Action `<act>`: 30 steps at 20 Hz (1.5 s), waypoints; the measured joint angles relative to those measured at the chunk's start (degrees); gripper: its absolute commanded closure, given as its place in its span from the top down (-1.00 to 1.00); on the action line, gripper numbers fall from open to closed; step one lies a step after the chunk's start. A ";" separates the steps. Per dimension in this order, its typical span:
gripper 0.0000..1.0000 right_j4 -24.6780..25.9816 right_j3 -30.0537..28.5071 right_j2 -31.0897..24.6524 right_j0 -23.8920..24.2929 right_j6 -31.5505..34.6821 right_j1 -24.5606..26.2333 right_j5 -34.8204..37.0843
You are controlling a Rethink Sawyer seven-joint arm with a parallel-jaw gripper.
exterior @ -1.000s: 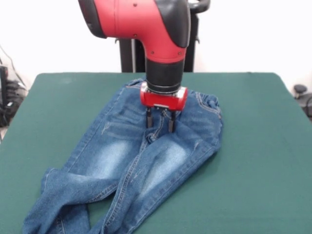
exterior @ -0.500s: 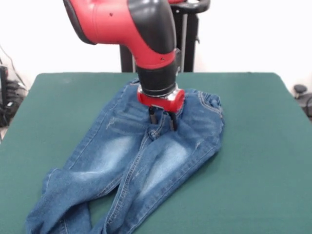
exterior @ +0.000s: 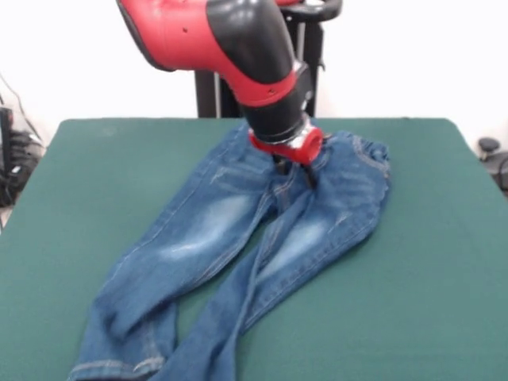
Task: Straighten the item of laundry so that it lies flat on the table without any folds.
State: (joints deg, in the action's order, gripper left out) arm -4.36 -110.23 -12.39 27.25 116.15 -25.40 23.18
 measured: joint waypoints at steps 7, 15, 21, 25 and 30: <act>1.00 -1.99 -5.54 -2.34 -0.09 0.01 -0.02 4.32; 1.00 0.53 -7.87 -0.60 -3.79 0.01 -1.68 3.94; 1.00 9.51 -5.24 7.83 -14.34 0.01 -6.38 -6.81; 1.00 11.21 -3.88 11.25 -18.25 0.01 -9.05 -12.50; 1.00 11.21 -1.72 13.78 -19.42 0.01 -11.71 -14.57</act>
State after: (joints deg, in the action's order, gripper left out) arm 6.85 -111.95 1.38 7.83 116.16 -37.11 8.60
